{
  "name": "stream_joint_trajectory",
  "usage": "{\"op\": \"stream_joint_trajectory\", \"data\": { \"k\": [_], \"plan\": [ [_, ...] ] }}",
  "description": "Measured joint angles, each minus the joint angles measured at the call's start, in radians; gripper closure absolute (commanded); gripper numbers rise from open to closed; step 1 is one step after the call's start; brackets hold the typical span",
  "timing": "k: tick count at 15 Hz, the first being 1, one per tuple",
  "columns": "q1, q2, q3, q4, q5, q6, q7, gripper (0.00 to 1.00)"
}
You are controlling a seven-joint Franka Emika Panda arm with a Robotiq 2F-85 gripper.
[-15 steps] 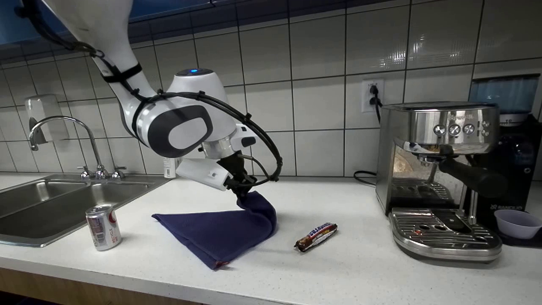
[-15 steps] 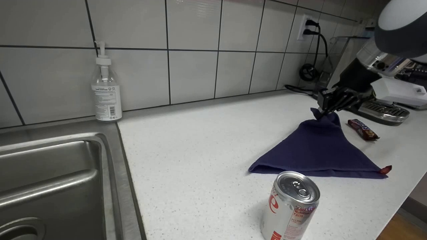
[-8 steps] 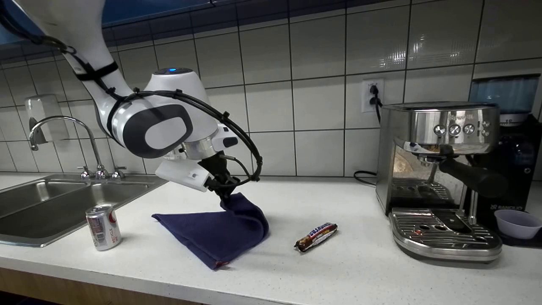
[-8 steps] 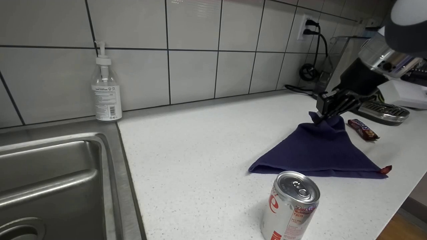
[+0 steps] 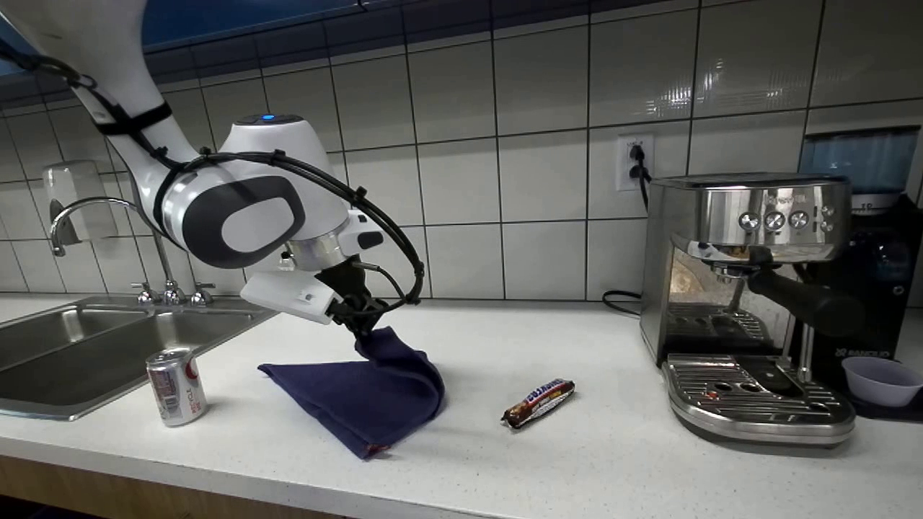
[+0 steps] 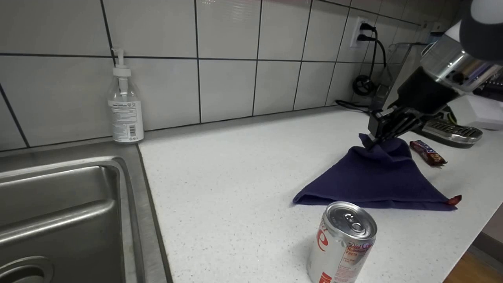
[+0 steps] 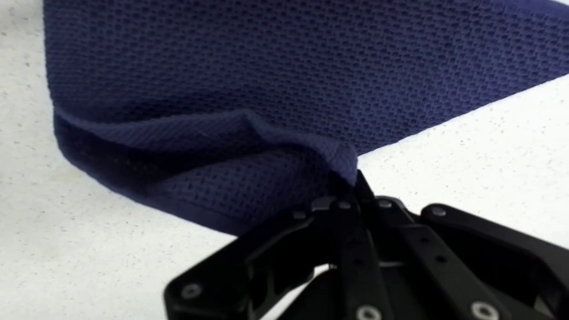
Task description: Fold the towel by placing the corners on each other
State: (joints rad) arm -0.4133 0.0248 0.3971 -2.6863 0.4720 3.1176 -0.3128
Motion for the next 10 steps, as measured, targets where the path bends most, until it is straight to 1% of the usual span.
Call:
{"op": "stream_joint_trajectory", "data": {
  "k": [5,10],
  "plan": [
    [0.015,0.0,0.016,-0.002,0.005,0.002,-0.001,0.99],
    [0.046,-0.007,0.029,-0.031,0.007,0.018,0.023,0.99]
  ]
}}
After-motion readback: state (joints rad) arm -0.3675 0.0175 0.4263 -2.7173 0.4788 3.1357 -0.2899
